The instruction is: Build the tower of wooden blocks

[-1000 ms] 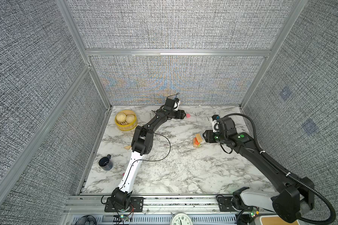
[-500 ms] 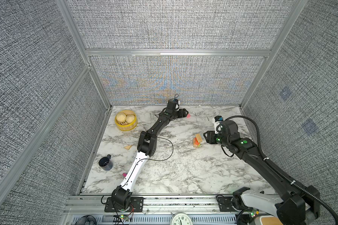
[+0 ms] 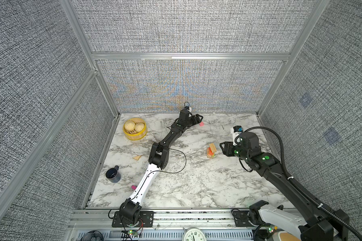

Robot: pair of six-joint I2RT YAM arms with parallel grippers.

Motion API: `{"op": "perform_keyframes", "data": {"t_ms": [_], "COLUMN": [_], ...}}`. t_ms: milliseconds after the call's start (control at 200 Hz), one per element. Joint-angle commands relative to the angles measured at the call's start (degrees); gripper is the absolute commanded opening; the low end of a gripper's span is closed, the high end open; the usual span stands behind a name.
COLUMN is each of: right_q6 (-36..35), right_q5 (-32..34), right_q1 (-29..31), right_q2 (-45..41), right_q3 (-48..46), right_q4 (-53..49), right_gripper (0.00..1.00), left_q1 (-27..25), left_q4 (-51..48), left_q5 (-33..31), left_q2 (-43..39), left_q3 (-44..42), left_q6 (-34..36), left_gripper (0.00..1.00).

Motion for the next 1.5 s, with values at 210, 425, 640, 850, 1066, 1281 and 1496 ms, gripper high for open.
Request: {"op": "perform_keyframes", "data": {"t_ms": [210,425,640,850,1066,1281,1496], "right_q6": [0.33,0.69,1.04,1.12,1.14,2.3,6.59], "right_q5": [1.48,2.14,3.0,3.63,3.72,6.91,-1.39], "right_q1": [0.11,0.13,0.11,0.11,0.11,-0.21,-6.21], "right_q2": [-4.57,-8.38,-12.48,-15.52,-16.96,-14.59,1.47], "right_q3": [-2.86,-4.97,-6.61,-6.95,-7.47,-8.34,-0.14], "right_q4": [-2.01,-3.43,-5.38,-7.22,-7.4,-2.51,4.71], "right_gripper": [0.56,0.55,0.55,0.55,0.55,0.55,0.55], "left_q1": [-1.56,-2.57,-3.34,-3.81,-3.91,-3.14,-1.62], "left_q4": [-4.83,-5.73,-6.94,-10.82,-7.61,-2.85,3.75], "left_q5": [2.97,6.16,7.8,2.99,0.87,0.14,-0.07], "left_q2": [-0.18,-0.1,-0.39,-2.11,-1.72,-6.93,-20.43], "left_q3": [-0.6,-0.79,-1.04,-2.9,-4.13,-13.44,-33.07], "left_q6": [3.5,3.17,3.79,4.58,1.26,1.31,4.41], "left_gripper": [0.81,0.8,0.77,0.79,0.79,0.77,0.74]}}
